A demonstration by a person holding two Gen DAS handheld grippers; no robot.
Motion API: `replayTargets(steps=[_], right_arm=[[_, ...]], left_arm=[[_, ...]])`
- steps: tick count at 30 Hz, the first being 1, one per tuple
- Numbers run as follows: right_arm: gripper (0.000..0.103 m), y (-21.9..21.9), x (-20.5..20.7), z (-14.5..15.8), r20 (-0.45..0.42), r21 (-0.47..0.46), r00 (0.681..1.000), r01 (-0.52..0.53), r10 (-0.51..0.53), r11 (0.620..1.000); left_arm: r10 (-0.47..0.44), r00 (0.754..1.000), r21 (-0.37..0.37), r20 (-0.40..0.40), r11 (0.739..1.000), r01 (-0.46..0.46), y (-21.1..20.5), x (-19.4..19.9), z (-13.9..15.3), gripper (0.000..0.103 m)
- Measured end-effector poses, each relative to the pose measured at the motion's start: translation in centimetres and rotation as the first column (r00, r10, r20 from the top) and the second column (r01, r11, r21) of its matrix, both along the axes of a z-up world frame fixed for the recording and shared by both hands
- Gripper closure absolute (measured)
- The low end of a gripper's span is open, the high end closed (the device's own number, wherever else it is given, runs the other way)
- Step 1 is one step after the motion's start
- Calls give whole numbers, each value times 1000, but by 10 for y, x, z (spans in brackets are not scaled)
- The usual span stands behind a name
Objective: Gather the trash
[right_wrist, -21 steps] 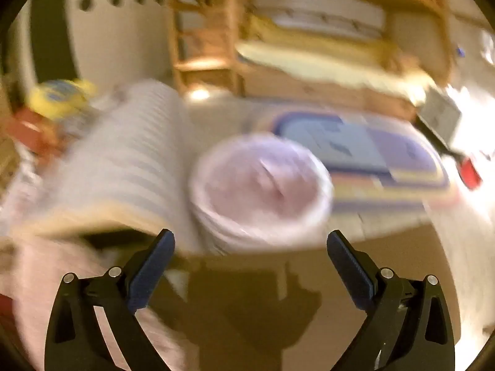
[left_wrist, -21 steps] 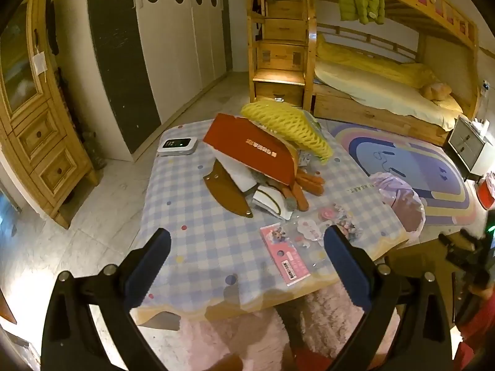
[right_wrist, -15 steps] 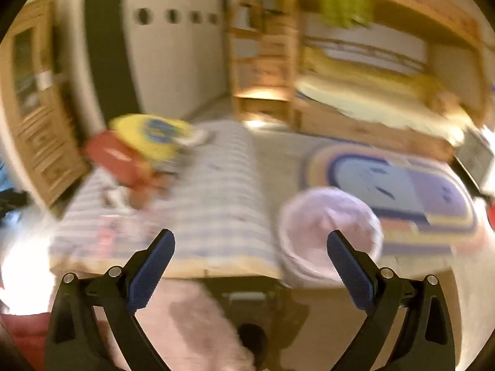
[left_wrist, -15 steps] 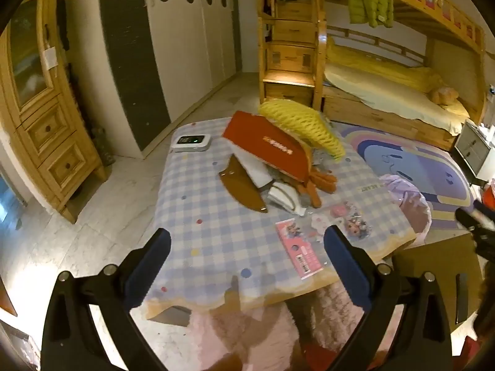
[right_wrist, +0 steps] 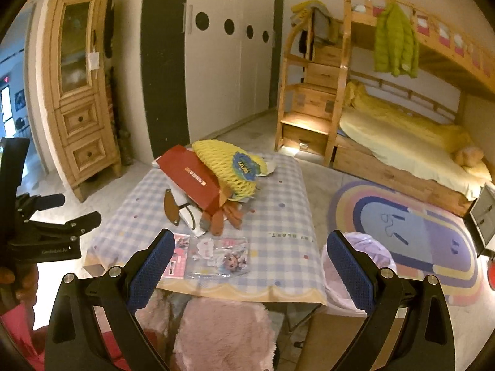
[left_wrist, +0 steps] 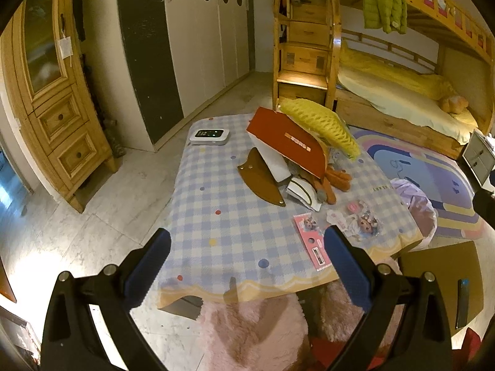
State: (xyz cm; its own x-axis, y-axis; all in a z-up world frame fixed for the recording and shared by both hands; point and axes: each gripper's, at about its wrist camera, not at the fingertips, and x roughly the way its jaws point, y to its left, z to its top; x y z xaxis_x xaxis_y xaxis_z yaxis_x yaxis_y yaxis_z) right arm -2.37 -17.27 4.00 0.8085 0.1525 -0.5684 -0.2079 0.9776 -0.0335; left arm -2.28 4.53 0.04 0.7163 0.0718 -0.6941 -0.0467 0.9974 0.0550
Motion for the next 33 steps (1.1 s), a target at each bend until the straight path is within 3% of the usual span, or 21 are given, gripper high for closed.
replayTargets(steps=[33], right_arm=[[5,0,-3,-6,-18,0,1000,0,0,1000]], left_arm=[[9,1000,0,4,1000,-9,2,1,3,7]])
